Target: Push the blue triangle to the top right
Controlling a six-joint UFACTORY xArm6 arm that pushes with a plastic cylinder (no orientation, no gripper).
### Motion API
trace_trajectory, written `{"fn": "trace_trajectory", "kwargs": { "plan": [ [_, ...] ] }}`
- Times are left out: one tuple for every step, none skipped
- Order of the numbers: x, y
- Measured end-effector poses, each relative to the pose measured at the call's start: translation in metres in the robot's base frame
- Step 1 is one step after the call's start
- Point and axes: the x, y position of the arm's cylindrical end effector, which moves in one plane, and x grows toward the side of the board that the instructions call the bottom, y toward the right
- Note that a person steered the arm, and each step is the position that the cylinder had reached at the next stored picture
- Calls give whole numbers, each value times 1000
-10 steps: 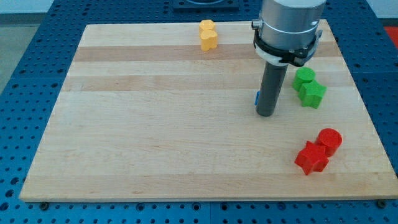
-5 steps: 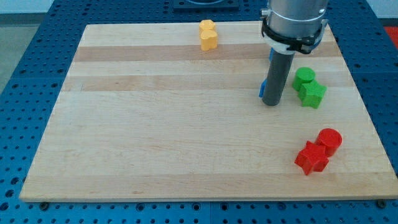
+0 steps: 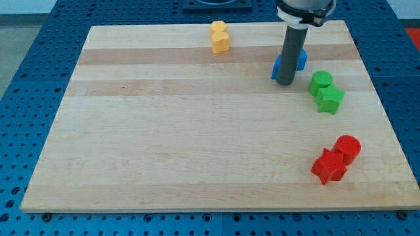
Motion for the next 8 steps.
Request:
{"fn": "trace_trajectory", "kwargs": {
  "plan": [
    [-23,-9],
    [-48,-11],
    [-79,-11],
    [-79,-11],
    [-80,-36],
    [-87,-43],
    [-92,-42],
    [-93,-42]
  ]
}}
